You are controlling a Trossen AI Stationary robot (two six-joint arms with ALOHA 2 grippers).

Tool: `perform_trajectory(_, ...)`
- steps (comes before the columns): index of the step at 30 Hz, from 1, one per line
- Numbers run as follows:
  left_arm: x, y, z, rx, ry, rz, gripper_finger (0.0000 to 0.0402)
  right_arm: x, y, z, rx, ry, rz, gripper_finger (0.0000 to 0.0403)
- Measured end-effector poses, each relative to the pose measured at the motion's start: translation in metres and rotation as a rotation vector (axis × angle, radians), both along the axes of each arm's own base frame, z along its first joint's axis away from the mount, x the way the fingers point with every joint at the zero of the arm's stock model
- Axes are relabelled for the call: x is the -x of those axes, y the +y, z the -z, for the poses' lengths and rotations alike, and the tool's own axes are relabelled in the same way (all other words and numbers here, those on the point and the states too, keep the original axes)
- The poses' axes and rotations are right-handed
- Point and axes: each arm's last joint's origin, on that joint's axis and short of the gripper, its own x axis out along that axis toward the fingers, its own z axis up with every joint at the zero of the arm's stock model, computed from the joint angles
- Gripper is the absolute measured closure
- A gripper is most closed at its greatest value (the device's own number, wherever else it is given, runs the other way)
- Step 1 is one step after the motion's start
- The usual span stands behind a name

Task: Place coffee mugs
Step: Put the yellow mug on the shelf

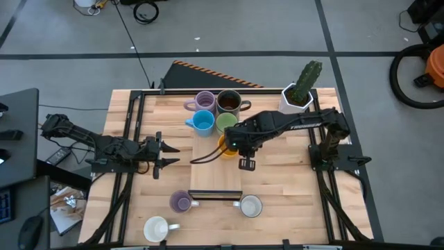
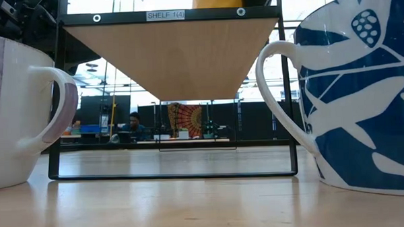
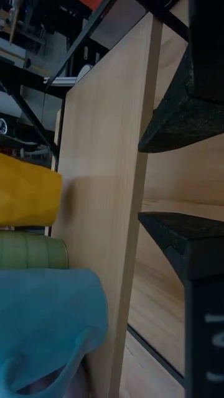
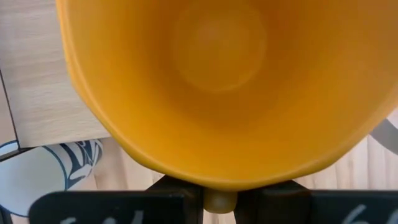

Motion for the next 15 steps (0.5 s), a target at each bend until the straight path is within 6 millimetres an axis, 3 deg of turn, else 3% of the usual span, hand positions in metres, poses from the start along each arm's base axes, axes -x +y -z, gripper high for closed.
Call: perform_trajectory(15, 0.0, 0.0, 0.0, 0.0, 0.0, 0.0, 0.023, -0.001, -0.011, 0.0, -0.004, 0.006, 0.007, 0.0346)
